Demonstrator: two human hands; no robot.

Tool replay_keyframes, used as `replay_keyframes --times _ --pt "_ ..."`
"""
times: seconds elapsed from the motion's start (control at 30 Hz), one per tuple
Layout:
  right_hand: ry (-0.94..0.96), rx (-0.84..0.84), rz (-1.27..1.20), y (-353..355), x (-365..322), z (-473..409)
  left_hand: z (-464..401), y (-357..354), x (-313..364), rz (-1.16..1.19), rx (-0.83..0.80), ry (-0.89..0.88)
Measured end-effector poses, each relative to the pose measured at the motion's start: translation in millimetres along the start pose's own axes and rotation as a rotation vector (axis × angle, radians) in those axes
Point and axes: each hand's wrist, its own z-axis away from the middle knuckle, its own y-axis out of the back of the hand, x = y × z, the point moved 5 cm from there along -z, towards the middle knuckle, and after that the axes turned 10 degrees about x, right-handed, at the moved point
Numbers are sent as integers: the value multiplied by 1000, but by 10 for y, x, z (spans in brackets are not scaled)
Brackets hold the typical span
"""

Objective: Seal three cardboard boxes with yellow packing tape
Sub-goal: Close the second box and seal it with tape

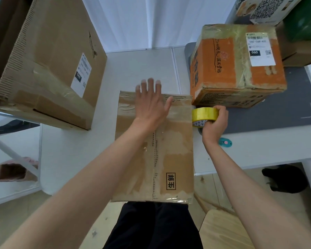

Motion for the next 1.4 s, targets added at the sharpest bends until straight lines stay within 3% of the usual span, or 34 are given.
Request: replay_keyframes --times 0.2,0.5,0.67,0.83,0.9,1.1,1.23,1.3,1.4 --pt "-18 -11 -19 -1 53 -32 -206 -437 290 91 45 -87" --pt "-15 -76 -49 -3 73 -54 -236 -443 427 50 143 -130" --pt "-32 -76 -74 -18 83 -31 -163 -519 820 169 97 25" --pt "-62 -67 -133 7 166 -58 -222 -576 836 148 66 30" --pt "-186 -42 -219 5 222 -43 -237 -557 813 173 36 20" --pt "-887 -101 -506 -211 495 169 -226 -460 715 277 32 74" --pt "-1036 -307 -799 -292 471 428 -182 -413 685 296 46 75" --pt "-1098 -415 -843 -308 389 562 -153 -385 655 301 56 67" --pt "-1169 -441 -875 -343 359 645 -111 -322 580 311 72 72"
